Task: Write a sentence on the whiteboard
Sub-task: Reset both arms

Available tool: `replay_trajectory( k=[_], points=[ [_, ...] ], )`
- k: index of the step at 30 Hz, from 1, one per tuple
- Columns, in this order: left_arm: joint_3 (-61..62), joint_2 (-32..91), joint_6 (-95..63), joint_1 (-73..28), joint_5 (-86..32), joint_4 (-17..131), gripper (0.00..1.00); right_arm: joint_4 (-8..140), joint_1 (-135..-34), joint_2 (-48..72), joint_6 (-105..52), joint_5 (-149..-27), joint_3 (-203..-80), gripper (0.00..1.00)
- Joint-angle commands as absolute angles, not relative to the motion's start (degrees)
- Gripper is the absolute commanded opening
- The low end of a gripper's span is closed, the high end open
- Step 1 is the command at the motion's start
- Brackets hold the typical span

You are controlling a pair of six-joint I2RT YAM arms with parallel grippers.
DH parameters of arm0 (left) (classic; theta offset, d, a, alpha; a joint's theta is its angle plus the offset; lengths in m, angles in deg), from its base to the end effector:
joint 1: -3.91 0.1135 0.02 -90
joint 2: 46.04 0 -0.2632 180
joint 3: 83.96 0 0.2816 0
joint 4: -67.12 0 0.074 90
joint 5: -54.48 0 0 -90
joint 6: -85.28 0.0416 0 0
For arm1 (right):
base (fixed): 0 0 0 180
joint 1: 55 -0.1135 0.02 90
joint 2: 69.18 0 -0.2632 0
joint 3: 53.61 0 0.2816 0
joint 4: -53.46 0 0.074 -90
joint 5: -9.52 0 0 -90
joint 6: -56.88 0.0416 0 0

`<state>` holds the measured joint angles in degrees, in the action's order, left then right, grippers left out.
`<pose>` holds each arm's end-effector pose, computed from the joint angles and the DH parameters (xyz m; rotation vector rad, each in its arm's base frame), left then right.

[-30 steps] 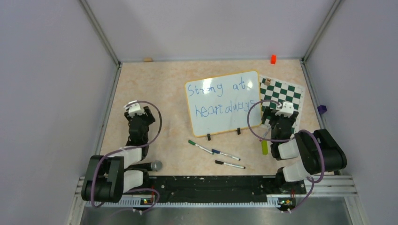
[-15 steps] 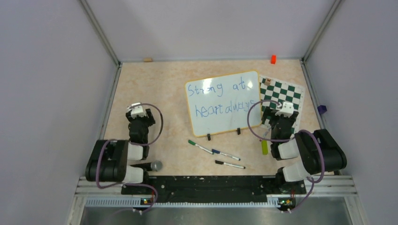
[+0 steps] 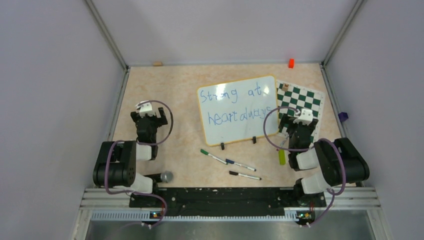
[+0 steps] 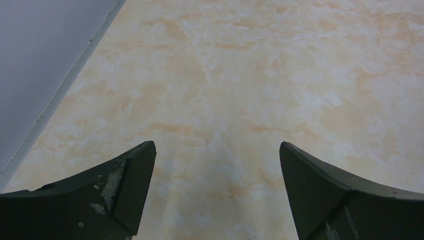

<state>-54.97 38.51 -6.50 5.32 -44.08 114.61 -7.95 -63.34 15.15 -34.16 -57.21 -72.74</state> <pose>0.2680 0.0128 0.1271 -0.1585 1.7042 0.1230 0.2241 0.0162 0.1124 0.1773 1.6270 -0.2345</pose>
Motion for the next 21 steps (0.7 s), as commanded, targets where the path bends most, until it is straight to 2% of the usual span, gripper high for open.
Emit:
replay_trajectory(
  k=[1,21],
  points=[
    [-54.5,38.4,-6.5,5.5,-43.5,116.6,0.99,-10.4,-62.6,15.1,-34.0,-57.1,-74.0,0.99],
    [-54.3,38.4,-6.5,5.5,-43.5,116.2,0.99,-10.5,-62.6,15.1,-33.9,-57.2,-74.0,0.99]
  ],
)
